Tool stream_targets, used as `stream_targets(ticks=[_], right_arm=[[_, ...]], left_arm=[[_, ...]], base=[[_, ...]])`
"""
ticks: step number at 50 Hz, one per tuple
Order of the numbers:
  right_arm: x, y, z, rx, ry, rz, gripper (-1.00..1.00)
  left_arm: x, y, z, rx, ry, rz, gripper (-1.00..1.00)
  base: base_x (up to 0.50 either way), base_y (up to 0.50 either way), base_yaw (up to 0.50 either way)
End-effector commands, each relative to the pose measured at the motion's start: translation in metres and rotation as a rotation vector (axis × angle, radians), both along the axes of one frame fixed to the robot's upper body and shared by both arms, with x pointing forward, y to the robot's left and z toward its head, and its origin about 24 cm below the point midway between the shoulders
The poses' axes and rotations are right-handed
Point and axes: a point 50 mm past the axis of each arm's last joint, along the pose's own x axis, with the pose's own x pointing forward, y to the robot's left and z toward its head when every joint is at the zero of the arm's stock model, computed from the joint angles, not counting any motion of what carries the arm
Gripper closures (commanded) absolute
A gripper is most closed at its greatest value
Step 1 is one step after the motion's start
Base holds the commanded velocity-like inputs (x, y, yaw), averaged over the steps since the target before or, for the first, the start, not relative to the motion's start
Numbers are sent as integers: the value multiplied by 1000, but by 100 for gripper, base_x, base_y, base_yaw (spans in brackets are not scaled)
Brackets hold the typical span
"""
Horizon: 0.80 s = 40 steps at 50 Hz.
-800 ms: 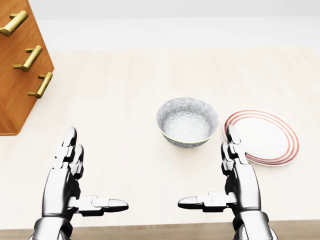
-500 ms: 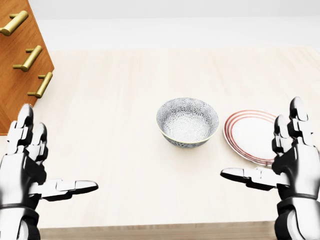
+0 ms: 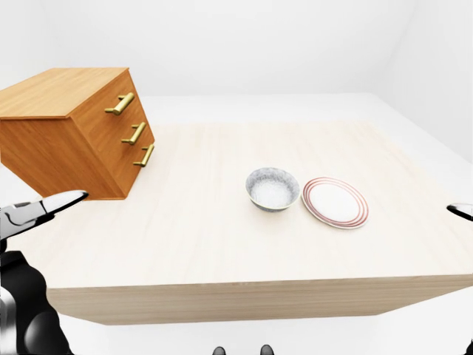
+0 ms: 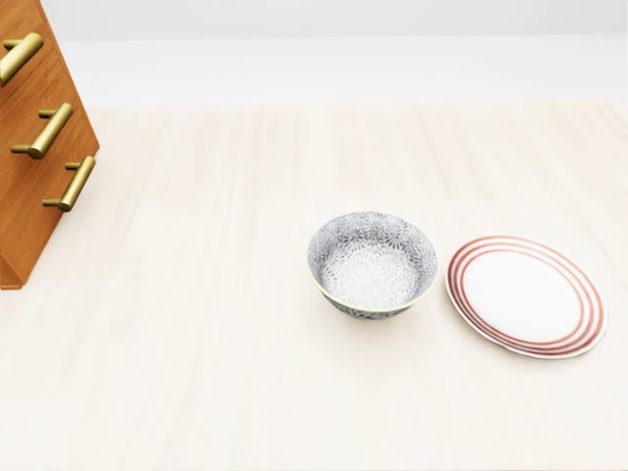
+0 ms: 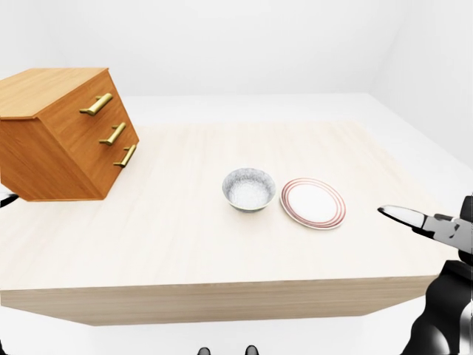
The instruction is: Put the bowl on top of the cabinet.
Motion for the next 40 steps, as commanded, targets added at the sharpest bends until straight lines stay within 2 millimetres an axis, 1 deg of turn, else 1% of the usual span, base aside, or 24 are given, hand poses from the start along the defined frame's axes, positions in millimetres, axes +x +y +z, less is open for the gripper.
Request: stream_targets(ticks=[1,18,35,40], right_arm=[[-13,0,12,-46,-52,-12,-100],[-18,1,16,-49,-81,-13,-100],[-19,0,16,-37,-85,-15,-100],[-22,-3,15,-27,-86,-22,-100]], left_arm=[[-15,3,15,17,-83,30,-100],[-17,3,18,17,-96,34,-100],[-20,3,19,18,-108,35,-100],[-20,2,19,22,-107,33,-100]], base=[[33,0,0],[33,0,0],[33,0,0],[5,0,0]])
